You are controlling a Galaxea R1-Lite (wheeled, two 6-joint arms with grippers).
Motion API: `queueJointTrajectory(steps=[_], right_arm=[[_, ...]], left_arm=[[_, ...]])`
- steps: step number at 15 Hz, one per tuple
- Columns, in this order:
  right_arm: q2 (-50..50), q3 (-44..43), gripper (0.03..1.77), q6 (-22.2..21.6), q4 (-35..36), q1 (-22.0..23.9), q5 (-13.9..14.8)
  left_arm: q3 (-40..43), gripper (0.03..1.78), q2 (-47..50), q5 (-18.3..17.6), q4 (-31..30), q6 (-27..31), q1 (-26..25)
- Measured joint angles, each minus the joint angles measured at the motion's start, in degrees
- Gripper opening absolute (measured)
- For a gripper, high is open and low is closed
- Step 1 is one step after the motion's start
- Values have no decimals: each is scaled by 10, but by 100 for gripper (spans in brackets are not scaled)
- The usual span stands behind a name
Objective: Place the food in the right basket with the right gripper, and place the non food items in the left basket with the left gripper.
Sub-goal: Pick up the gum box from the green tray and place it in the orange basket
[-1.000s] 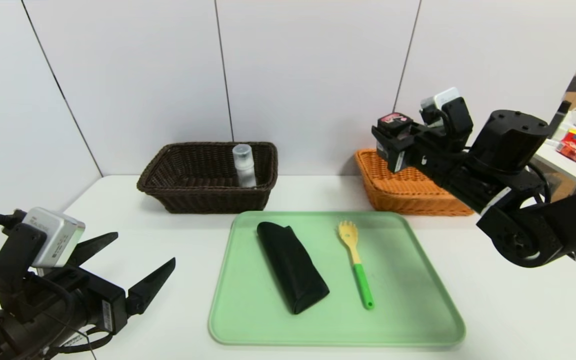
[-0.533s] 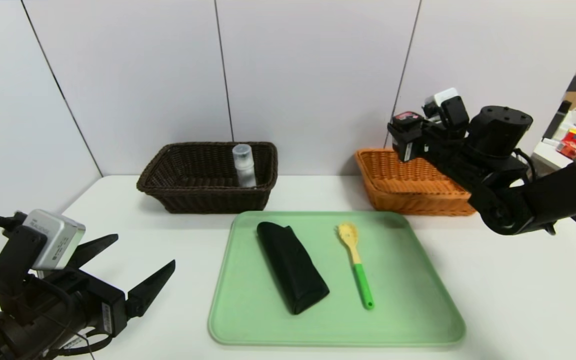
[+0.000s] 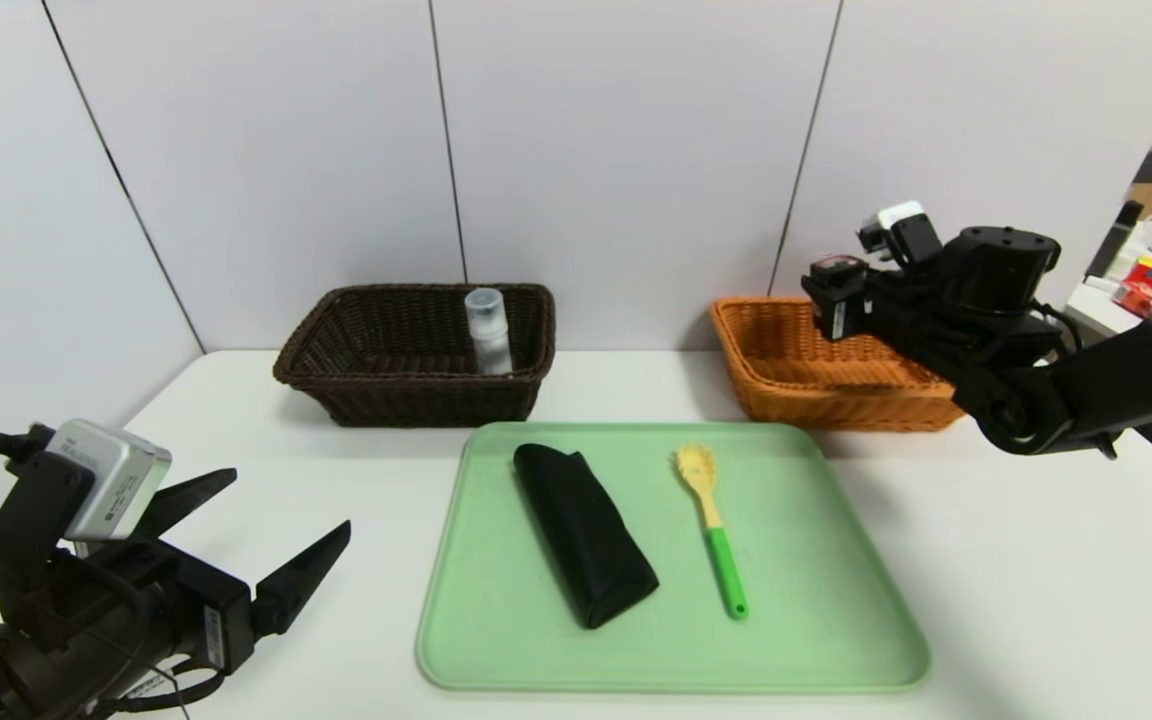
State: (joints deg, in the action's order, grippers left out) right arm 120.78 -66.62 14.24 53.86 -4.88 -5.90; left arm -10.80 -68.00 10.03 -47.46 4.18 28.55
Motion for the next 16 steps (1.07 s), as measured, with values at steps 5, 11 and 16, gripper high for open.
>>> queueJointTrajectory(steps=[5,11,16], right_arm=[[19,5,76,-2,-4,2,12],[17,2,76,-10,-78,2,17],[17,2,87,-14,-84,2,25]], left_arm=[[1,169,0,0,0,0,0],[1,169,0,0,0,0,0],[1,169,0,-1,1,0,2]])
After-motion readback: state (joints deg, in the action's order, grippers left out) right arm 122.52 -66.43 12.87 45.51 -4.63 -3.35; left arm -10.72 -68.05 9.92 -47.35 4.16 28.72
